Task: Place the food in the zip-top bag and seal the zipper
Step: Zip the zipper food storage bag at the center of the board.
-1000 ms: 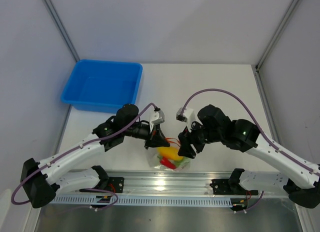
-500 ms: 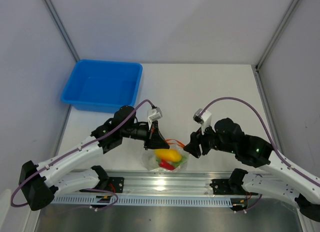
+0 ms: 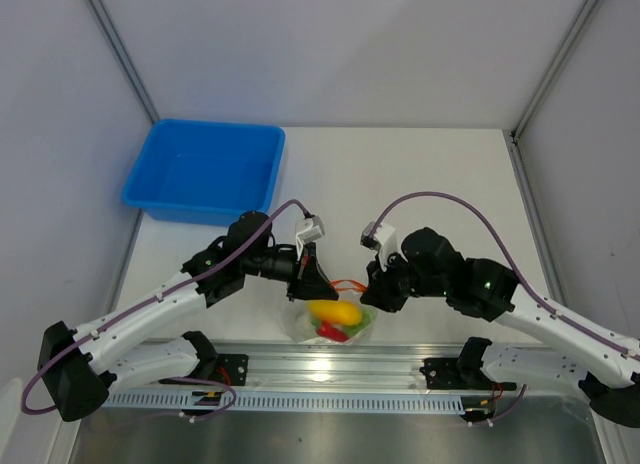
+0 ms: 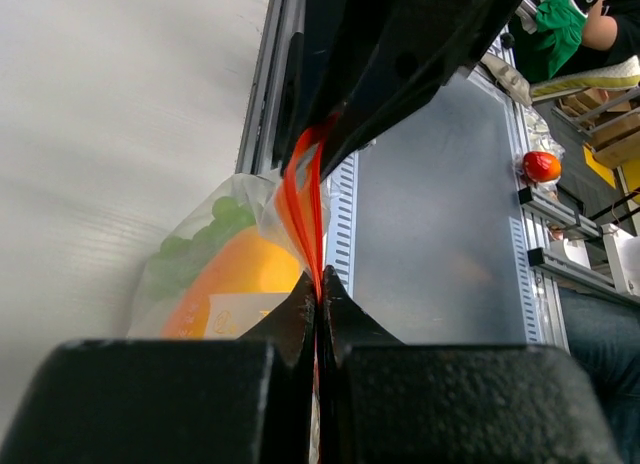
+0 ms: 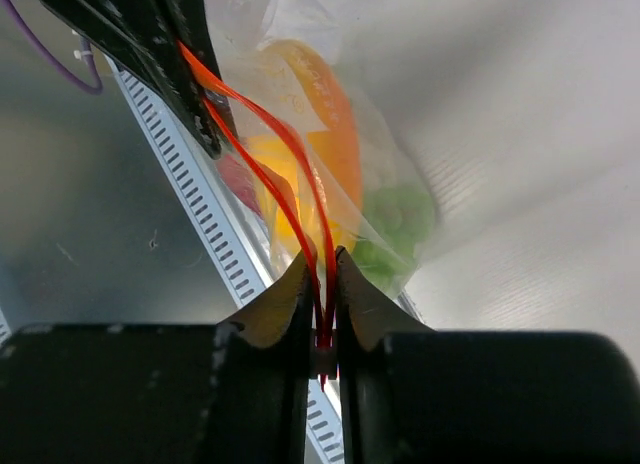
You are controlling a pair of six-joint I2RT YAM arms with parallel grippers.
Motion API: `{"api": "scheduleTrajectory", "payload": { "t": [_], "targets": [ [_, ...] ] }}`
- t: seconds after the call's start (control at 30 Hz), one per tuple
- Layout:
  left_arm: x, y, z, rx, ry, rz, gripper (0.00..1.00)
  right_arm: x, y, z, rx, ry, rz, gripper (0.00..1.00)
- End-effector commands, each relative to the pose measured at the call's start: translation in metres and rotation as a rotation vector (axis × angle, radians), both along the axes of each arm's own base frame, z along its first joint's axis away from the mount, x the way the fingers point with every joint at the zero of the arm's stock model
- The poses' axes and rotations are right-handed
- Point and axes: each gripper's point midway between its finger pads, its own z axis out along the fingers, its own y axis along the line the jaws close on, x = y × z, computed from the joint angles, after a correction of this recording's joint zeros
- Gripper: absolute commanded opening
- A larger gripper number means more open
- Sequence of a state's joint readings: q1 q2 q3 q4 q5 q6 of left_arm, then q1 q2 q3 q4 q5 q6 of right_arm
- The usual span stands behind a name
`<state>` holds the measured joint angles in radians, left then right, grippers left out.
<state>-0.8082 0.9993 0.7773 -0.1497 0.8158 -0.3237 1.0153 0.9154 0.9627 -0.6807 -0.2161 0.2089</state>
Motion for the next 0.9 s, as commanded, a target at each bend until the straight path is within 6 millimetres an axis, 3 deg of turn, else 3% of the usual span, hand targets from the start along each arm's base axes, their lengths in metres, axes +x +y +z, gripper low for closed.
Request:
{"api": "scheduleTrajectory", "payload": {
  "t": [0.0, 0.07, 0.1, 0.17, 0.23, 0.33, 0.4, 0.43, 0.53, 0.7, 0.87],
  "targets": [
    [-0.006, 0.003, 0.009, -0.019, -0.006, -0.036, 0.01, 0.009, -0.003, 0.034, 0.023, -0.081, -0.016, 0.11],
    [-0.007, 0.004, 0.008, -0.014, -0.018, -0.044, 0.01, 0.015, -0.008, 0.037, -0.024, -0.102, -0.036, 0.0],
    [-0.008, 0.006, 0.005, -0.001, -0.012, -0.044, 0.01, 0.018, -0.008, 0.055, -0.004, -0.127, -0.039, 0.0],
    [-0.008, 0.008, 0.004, 0.002, -0.027, -0.045, 0.01, 0.019, -0.01, 0.057, -0.053, -0.138, -0.017, 0.0],
    [-0.007, 0.009, 0.007, -0.005, -0.039, -0.046, 0.01, 0.021, -0.009, 0.074, -0.041, -0.175, 0.005, 0.0],
    [-0.009, 0.009, 0.01, -0.02, -0.05, -0.056, 0.02, 0.012, 0.003, 0.082, -0.015, -0.158, 0.09, 0.0],
    [-0.008, 0.007, 0.016, -0.035, -0.062, -0.058, 0.16, 0.007, 0.01, 0.078, -0.018, -0.129, 0.14, 0.0],
    [-0.008, 0.007, 0.018, -0.044, -0.069, -0.066, 0.31, 0.006, 0.012, 0.076, -0.024, -0.119, 0.151, 0.0],
    [-0.009, 0.004, 0.029, -0.084, -0.103, -0.081, 0.55, 0.002, 0.017, 0.067, -0.039, -0.082, 0.181, 0.0],
    [-0.017, 0.0, 0.048, -0.146, -0.135, -0.159, 0.67, -0.004, 0.022, 0.066, -0.022, -0.051, 0.22, 0.0],
    [-0.017, -0.006, 0.042, -0.133, -0.119, -0.178, 0.7, 0.003, 0.023, 0.072, 0.009, -0.035, 0.196, 0.0]
  ]
}}
